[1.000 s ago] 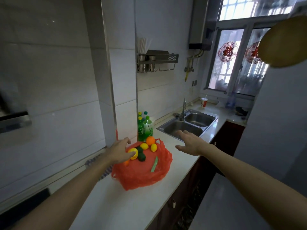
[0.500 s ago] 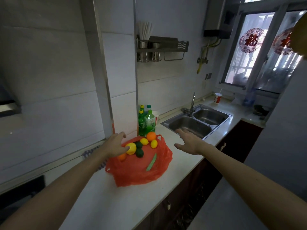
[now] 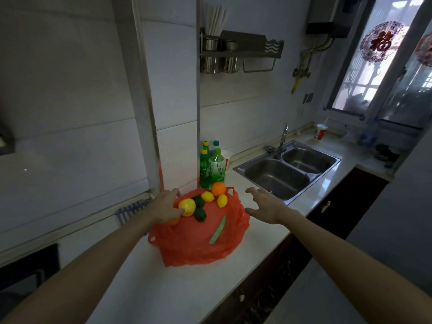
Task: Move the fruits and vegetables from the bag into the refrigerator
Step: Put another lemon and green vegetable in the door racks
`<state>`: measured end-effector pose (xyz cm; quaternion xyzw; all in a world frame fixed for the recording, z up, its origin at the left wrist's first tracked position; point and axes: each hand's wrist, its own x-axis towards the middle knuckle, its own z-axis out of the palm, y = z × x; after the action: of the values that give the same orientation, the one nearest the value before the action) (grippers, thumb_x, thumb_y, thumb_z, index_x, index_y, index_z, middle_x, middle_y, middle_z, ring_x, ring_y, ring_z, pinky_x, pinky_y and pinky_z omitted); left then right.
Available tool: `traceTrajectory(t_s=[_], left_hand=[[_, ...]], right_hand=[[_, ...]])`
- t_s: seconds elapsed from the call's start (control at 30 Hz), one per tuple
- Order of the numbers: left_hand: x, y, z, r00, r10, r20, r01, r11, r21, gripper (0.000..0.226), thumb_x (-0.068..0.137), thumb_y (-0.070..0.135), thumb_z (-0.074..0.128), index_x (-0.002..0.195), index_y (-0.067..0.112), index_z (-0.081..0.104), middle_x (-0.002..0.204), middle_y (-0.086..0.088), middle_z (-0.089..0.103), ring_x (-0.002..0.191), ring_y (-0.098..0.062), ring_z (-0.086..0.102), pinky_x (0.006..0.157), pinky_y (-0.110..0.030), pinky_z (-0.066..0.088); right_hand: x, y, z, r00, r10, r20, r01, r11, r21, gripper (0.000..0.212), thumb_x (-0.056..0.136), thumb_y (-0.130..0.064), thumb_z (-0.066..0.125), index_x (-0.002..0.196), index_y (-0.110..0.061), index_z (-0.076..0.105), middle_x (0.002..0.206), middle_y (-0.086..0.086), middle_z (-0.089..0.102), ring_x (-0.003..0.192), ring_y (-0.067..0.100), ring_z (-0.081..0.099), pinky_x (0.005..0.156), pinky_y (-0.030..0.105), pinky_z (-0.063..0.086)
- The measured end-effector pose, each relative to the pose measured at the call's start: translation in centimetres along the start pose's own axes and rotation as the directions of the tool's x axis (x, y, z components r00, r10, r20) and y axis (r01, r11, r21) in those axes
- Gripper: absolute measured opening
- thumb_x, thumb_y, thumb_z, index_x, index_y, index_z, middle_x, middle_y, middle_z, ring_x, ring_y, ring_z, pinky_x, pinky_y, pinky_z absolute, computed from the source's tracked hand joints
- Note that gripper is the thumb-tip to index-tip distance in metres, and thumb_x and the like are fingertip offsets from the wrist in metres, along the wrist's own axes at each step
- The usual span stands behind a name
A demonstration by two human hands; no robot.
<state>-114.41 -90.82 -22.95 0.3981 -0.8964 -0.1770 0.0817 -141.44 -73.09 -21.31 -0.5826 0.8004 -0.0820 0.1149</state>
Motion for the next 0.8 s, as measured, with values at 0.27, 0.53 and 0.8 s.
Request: traceTrajectory(t_s=[0.27,0.53,0.8], left_hand=[[5.1,-2.5,2.4,0.997,-0.006,0.072,0.007,1.0,-0.013,0.05,0.082,0.035,0.067,0.122,0.012,0.048,0.115,-0.013,0.056,0.104,-0.025,0.054,0.077,-0.03,0.041],[9.2,-5.7,4.4,0.987,-0.033,0.156,0.046,0.995,-0.083,0.055,0.076,0.041,0.064,0.12,0.011,0.049,0.118,-0.015,0.056,0.109,-0.028,0.054,0.087,-0.034,0.045],[12.2,-7.1,7.4,0.973,-0.001,0.232,0.026,0.994,-0.104,0.067,0.067,0.05,0.05,0.118,0.007,0.051,0.119,-0.017,0.056,0.111,-0.03,0.054,0.084,-0.033,0.043]], right_hand=[[6.1,0.7,2.3,0.997,0.024,0.077,-0.028,0.998,0.05,0.064,0.088,-0.044,0.058,0.141,-0.025,0.027,0.131,0.011,0.049,0.117,0.027,0.052,0.097,0.044,0.048],[11.5,0.8,4.7,0.983,0.02,0.181,-0.033,0.997,0.071,0.072,0.089,-0.039,0.058,0.148,-0.024,0.019,0.135,0.013,0.046,0.119,0.03,0.051,0.098,0.044,0.047],[14.6,1.5,7.0,0.97,-0.007,0.242,-0.002,0.999,0.039,0.068,0.092,-0.03,0.056,0.149,-0.022,0.019,0.134,0.016,0.045,0.116,0.032,0.052,0.093,0.042,0.05]])
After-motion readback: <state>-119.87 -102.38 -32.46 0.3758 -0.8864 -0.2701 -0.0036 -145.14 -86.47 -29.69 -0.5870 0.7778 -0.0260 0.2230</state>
